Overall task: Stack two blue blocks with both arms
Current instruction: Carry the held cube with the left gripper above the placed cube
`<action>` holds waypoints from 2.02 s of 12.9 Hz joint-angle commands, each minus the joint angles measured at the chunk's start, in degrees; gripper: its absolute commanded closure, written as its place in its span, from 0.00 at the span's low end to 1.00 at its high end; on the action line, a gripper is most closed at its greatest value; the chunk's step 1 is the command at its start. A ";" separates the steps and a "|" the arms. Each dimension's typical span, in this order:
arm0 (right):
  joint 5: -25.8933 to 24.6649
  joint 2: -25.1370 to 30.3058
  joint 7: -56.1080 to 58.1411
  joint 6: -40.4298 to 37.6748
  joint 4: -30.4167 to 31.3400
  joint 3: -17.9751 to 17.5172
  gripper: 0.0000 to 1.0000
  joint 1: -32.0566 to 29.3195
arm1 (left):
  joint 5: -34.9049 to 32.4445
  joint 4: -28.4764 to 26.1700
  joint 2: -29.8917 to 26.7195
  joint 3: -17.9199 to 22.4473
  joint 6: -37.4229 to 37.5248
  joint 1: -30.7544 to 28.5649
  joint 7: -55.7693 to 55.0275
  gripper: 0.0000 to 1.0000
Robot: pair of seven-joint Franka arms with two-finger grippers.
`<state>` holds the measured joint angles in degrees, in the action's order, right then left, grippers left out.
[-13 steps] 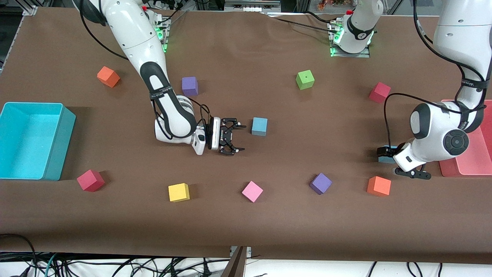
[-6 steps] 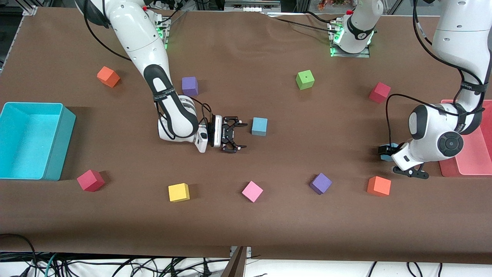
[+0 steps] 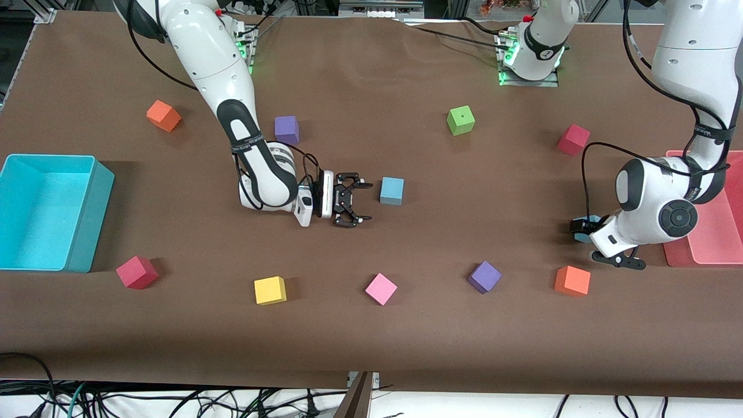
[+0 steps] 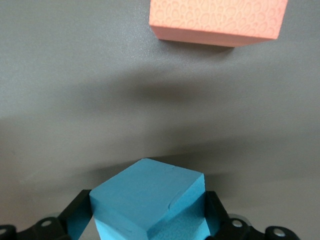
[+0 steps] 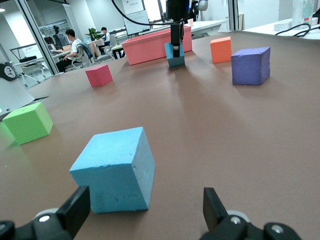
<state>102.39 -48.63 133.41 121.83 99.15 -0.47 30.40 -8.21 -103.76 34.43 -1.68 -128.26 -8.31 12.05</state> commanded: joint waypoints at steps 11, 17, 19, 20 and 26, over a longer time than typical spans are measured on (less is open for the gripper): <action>3.34 0.81 2.38 -0.63 0.78 -1.20 0.00 0.44 | -0.66 9.61 -3.23 -0.87 16.34 2.05 -0.18 0.61; 3.34 0.81 2.30 -0.63 0.52 -1.20 0.00 0.53 | -0.93 17.54 -3.23 -0.78 29.28 13.82 -17.28 0.59; 3.34 0.81 2.30 -0.63 0.52 -1.20 0.00 0.45 | -0.93 18.76 -3.23 -0.70 31.13 19.35 -25.37 0.59; 3.34 0.81 2.30 -0.63 0.52 -1.20 0.00 0.44 | -0.84 19.82 -3.15 -0.87 32.79 21.73 -29.24 0.58; 3.34 0.81 2.38 -0.72 0.52 -1.20 0.00 0.44 | 0.04 20.62 -2.62 -1.05 33.60 37.02 -46.38 0.57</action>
<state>104.46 -48.51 134.38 121.37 99.04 -1.42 30.91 -8.14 -84.73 30.88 -3.60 -96.15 24.58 -29.02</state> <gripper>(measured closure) 0.000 0.335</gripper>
